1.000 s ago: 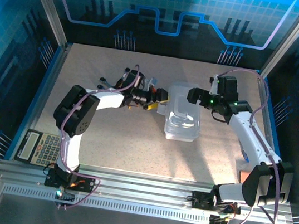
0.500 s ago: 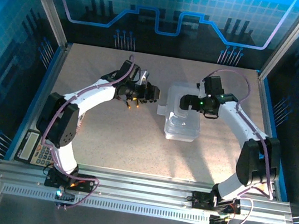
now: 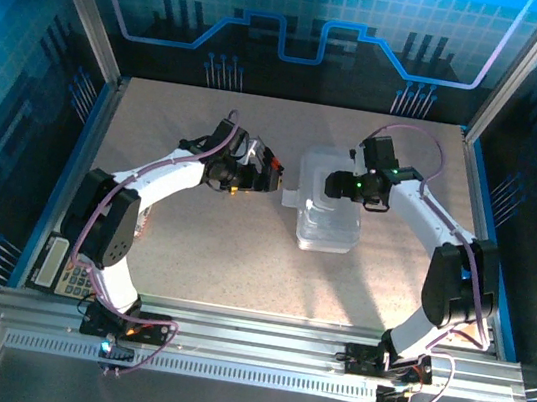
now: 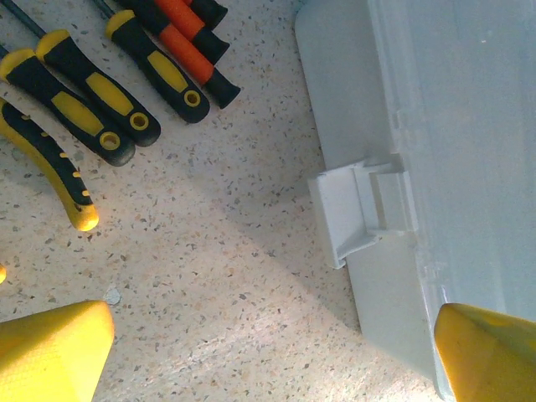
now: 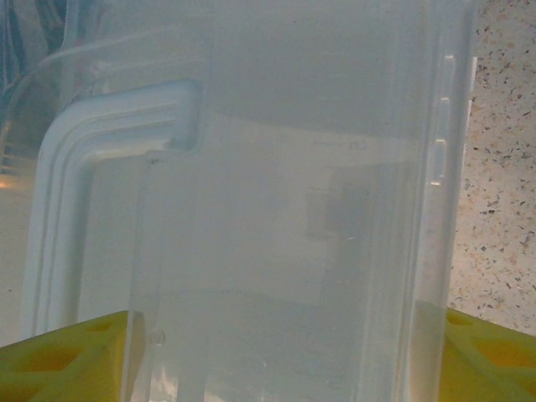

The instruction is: Pack the tool kit

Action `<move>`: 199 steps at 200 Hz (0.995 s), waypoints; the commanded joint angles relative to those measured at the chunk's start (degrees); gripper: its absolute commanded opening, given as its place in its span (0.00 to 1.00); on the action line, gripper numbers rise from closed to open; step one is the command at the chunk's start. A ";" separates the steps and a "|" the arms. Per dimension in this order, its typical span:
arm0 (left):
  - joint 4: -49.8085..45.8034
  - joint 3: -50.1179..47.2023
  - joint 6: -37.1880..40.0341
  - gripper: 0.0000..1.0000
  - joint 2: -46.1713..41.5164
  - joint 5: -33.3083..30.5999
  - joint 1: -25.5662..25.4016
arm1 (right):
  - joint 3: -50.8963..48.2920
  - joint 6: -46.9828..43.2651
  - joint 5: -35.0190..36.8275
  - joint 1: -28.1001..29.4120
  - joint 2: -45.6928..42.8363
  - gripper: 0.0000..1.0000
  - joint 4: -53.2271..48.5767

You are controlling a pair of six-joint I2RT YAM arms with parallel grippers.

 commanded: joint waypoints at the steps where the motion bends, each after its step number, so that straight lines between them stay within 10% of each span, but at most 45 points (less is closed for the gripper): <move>1: 0.42 1.88 0.01 0.99 0.20 1.88 0.16 | -1.73 -0.08 -3.65 -0.93 -2.55 0.66 2.37; 109: 9.49 8.03 -4.92 0.99 5.07 11.93 -1.62 | -17.26 11.66 -32.68 -12.81 -8.24 0.62 29.07; 199: 17.79 16.61 -10.58 0.99 12.29 17.29 -4.97 | -22.40 16.11 -39.59 -16.27 -6.92 0.61 38.75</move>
